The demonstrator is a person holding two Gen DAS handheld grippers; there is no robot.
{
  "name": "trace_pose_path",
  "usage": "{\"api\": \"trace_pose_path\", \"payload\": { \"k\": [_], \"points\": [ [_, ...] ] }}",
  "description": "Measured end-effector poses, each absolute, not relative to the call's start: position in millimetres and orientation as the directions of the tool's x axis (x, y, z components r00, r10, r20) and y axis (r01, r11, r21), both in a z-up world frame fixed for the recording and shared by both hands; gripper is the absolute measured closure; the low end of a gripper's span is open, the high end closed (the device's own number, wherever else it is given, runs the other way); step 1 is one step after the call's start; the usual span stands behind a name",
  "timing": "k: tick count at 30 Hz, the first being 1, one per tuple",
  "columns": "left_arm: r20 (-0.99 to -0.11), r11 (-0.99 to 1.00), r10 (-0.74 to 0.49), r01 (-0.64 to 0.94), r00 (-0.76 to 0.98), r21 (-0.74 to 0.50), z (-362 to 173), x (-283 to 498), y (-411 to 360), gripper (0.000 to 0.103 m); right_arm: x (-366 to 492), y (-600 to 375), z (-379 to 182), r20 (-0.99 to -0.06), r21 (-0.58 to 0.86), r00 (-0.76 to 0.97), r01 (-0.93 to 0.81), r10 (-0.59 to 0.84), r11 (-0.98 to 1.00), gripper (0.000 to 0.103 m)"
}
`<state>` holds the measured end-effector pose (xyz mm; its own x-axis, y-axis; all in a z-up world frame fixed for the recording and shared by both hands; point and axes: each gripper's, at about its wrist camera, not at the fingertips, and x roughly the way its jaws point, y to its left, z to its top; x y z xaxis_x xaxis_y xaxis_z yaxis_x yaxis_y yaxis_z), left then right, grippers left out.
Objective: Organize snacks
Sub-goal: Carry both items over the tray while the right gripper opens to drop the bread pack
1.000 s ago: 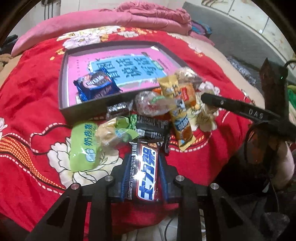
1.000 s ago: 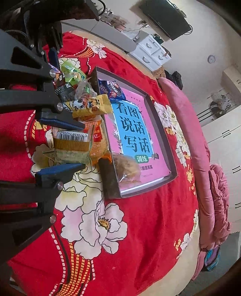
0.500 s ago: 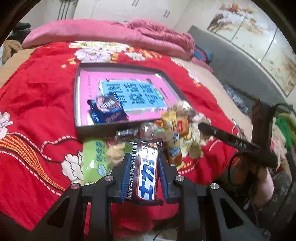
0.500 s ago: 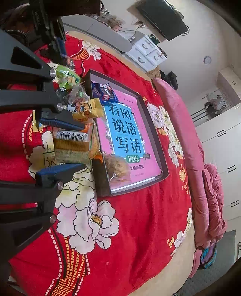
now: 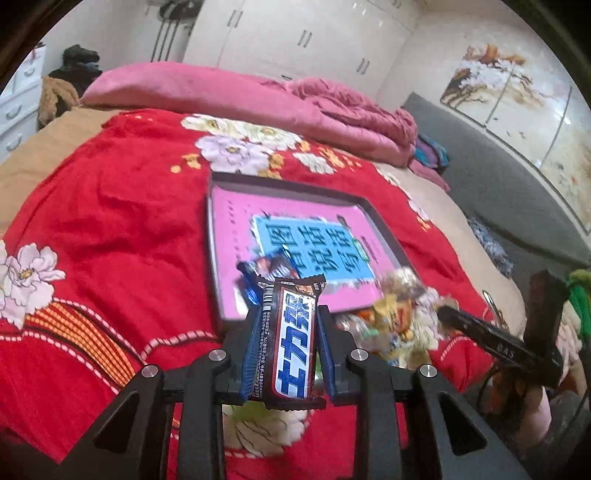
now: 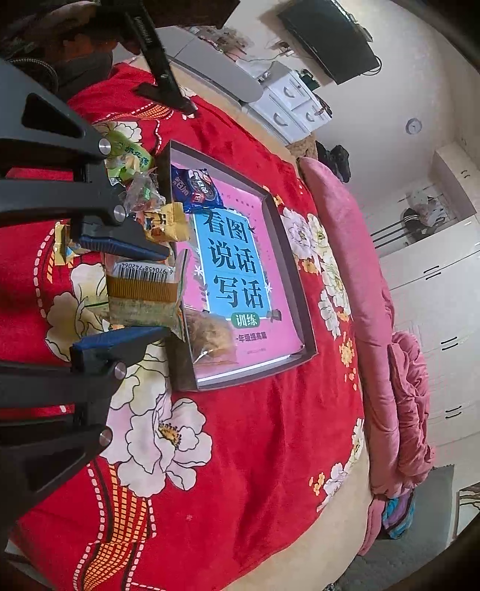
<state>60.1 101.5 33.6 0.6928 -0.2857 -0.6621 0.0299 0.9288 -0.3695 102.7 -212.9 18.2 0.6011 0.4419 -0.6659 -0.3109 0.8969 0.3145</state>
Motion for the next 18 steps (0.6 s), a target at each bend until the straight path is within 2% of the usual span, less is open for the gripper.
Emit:
{"api": "trace_pose_path", "payload": {
  "k": [10,18],
  "points": [
    [-0.656,0.927,-0.248,-0.024,0.713,-0.375,27,92,111,0.074,112,-212,20,-0.663,0.310,0.610,-0.305,0.435,0.900,0.068],
    [-0.683,0.946,-0.197,-0.047,0.703,-0.321,16,115,105,0.074,122,-208,20,-0.665,0.301,0.610,-0.309,0.431,0.902,0.068]
  ]
}}
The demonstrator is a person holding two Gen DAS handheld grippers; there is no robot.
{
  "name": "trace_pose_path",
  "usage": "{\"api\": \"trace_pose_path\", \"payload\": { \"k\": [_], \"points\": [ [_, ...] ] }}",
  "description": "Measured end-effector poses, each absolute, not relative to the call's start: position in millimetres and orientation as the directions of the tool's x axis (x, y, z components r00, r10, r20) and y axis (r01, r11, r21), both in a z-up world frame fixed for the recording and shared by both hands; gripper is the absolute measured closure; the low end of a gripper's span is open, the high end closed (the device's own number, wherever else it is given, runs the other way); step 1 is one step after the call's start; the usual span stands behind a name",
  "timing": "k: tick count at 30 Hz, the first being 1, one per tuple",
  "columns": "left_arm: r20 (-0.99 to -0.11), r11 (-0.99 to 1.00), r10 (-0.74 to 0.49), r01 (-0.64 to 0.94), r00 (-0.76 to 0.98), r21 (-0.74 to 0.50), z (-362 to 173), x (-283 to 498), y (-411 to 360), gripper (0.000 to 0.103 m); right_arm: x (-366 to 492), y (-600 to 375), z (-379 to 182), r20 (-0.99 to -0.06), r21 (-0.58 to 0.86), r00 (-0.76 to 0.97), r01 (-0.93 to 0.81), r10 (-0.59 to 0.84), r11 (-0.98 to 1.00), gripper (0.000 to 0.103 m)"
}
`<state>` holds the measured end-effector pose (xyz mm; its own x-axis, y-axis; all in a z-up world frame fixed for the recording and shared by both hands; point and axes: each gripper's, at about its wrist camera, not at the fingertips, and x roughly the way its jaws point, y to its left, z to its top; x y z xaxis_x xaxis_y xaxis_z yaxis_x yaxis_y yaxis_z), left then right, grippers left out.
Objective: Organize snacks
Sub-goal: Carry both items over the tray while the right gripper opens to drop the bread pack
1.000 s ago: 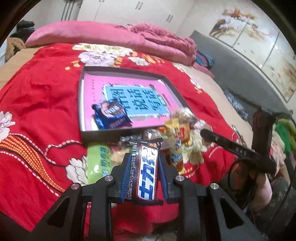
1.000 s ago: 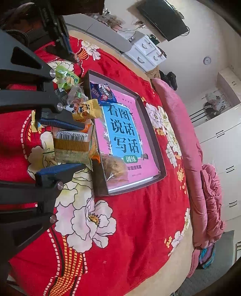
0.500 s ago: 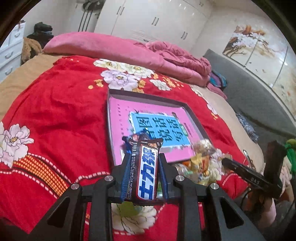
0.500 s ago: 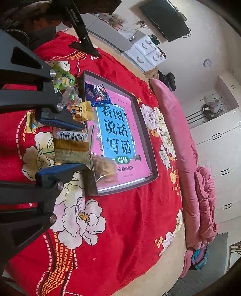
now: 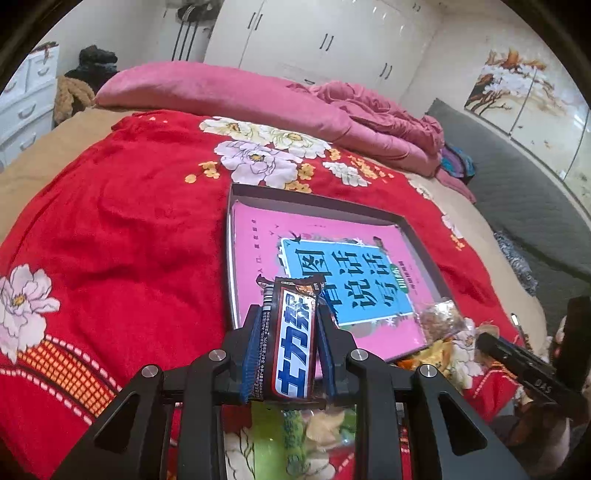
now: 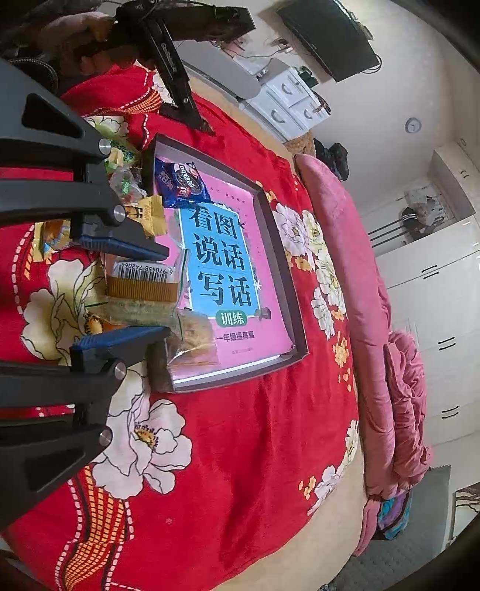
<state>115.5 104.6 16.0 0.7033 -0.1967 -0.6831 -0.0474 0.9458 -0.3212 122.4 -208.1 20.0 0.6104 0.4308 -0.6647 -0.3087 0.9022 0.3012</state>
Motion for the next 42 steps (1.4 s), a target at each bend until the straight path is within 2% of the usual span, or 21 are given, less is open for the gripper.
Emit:
{"api": "trace_pose_path", "payload": {
  "k": [18,42],
  "points": [
    [-0.714,0.960,-0.157,-0.064,0.682,-0.272,-9,154,95,0.074,155,-188,18,-0.674,0.304,0.593,-0.322,0.441,0.897,0.068],
    [-0.722,0.952,-0.197,-0.045,0.664,-0.301,-22,175,91,0.074,186,-165,-4,-0.736,0.310,0.522,-0.308,0.432,0.900,0.068]
  ]
}}
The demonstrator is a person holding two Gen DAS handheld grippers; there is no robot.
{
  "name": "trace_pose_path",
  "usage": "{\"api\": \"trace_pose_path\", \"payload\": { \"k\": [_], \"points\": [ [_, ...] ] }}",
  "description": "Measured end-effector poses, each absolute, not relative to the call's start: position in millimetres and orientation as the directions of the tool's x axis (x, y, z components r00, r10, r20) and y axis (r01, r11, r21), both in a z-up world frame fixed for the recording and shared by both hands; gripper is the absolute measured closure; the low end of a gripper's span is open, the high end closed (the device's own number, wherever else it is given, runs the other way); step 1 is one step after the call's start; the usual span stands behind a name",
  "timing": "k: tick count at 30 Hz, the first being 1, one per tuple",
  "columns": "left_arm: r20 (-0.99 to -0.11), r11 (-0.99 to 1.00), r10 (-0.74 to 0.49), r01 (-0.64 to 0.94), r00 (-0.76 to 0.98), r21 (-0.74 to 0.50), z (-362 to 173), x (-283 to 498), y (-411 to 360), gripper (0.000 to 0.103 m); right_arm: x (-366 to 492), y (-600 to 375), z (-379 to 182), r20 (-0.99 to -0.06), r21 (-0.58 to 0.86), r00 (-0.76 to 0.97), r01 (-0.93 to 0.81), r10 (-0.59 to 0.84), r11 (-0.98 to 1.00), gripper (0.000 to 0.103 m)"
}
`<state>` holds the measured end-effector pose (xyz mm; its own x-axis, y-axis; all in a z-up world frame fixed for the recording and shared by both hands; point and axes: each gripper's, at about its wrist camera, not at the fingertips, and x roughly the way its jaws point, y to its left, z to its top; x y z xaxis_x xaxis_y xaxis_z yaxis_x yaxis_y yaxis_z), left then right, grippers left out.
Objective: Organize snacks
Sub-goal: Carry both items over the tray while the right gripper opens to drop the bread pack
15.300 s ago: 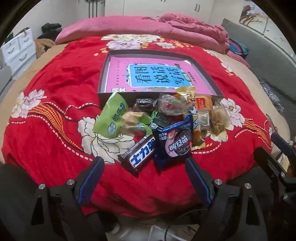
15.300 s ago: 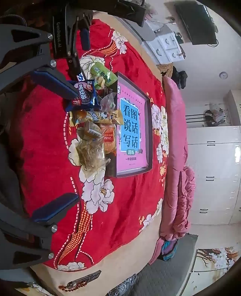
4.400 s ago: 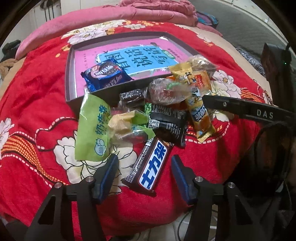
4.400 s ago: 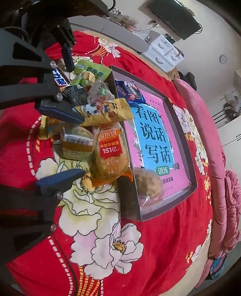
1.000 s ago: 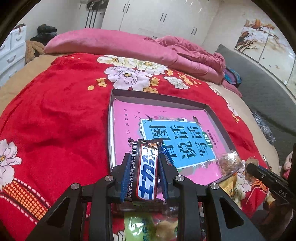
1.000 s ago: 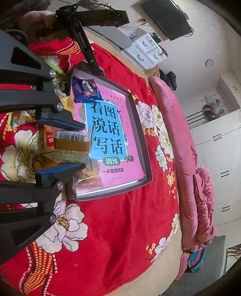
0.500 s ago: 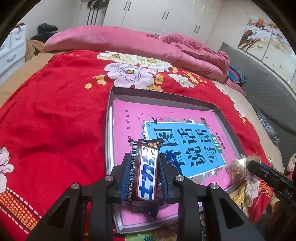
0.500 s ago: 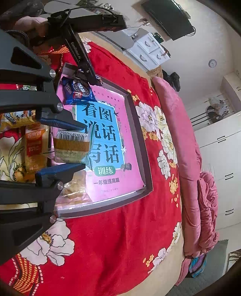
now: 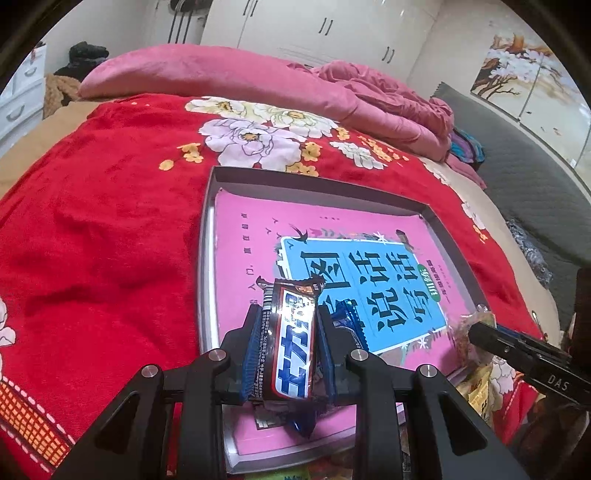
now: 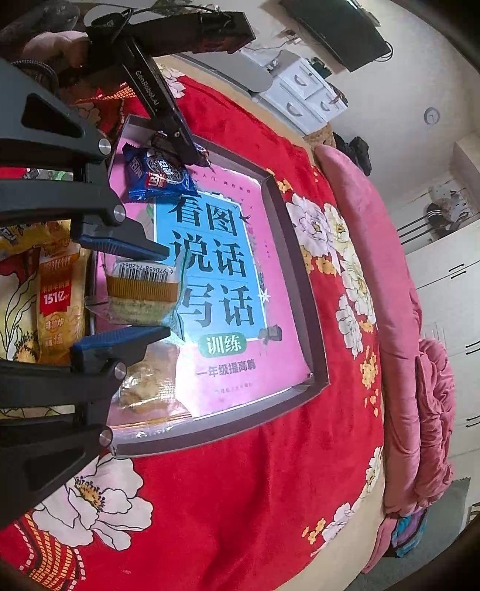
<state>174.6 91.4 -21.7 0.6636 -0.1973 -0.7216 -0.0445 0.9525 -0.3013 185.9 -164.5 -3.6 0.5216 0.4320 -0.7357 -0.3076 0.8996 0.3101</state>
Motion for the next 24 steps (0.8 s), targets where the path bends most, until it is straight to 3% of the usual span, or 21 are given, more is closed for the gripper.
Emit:
{"api": "trace_pose_path", "payload": {
  "k": [11,24],
  "points": [
    [-0.715,0.949,-0.221,-0.023,0.663,-0.315,-23,177,85,0.074,193,-168,-4,-0.756,0.228,0.549,-0.290,0.357,0.930,0.068],
    [-0.722,0.950,-0.208,-0.039,0.660,-0.310,-23,178,88,0.074,191,-160,-14,-0.777,0.225,0.517,-0.303,0.358,0.926,0.067]
  ]
}}
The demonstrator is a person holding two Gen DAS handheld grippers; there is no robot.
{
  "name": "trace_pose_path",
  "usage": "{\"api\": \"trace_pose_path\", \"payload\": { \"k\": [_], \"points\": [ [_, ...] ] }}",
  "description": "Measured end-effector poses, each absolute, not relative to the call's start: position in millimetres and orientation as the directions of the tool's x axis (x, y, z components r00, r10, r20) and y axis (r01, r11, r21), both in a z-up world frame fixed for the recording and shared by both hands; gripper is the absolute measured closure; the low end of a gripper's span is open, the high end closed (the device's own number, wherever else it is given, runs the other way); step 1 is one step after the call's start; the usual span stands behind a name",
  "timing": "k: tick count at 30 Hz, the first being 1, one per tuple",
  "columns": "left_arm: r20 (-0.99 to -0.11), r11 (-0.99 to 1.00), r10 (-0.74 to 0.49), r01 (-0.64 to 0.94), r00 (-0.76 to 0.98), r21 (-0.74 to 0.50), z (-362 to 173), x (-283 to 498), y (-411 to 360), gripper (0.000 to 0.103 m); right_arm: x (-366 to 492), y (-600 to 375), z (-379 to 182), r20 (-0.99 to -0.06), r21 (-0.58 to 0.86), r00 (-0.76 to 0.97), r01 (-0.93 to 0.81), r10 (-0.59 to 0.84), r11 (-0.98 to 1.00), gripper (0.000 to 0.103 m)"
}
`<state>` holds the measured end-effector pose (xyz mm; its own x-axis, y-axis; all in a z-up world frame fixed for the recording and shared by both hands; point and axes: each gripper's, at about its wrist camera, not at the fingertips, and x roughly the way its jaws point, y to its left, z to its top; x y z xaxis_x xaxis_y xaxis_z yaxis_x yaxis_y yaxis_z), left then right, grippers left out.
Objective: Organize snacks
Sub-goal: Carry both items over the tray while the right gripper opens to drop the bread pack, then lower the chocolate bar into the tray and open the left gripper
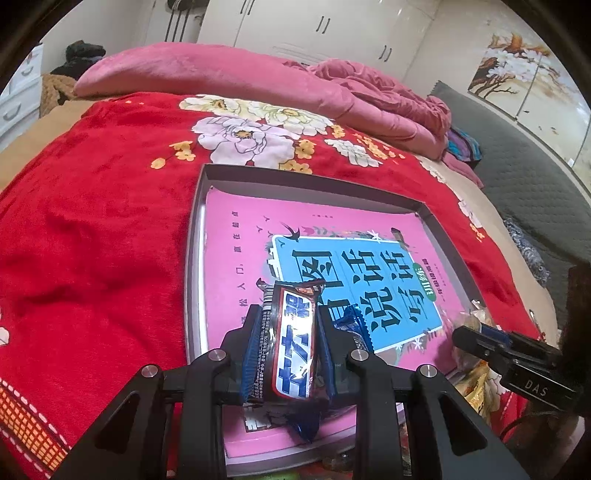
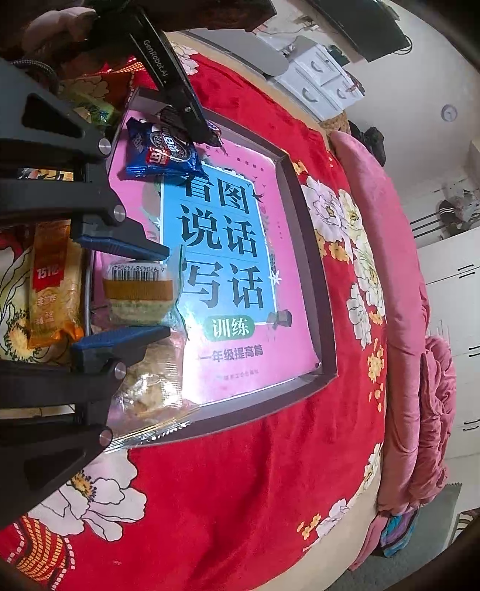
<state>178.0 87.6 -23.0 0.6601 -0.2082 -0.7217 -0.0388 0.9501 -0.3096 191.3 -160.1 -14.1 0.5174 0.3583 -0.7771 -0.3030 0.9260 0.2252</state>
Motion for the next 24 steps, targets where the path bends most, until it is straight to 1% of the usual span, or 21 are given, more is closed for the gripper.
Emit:
{"api": "trace_pose_path", "payload": {
  "k": [14,18,24],
  "points": [
    [-0.722,0.950,-0.183,-0.070,0.667,-0.306,-23,177,94,0.073,183,-168,-14,-0.781,0.240,0.511,-0.285,0.359,0.928,0.067],
    [-0.722,0.941,-0.191,-0.084,0.665,-0.327,-24,178,99,0.073,181,-172,-10,-0.770,0.255,0.520,-0.278,0.368,0.926,0.067],
    [-0.718,0.935,-0.197,-0.093,0.668,-0.342,-24,180,103,0.068,177,-173,-3,-0.758,0.271,0.528,-0.279,0.383,0.921,0.067]
  ]
}}
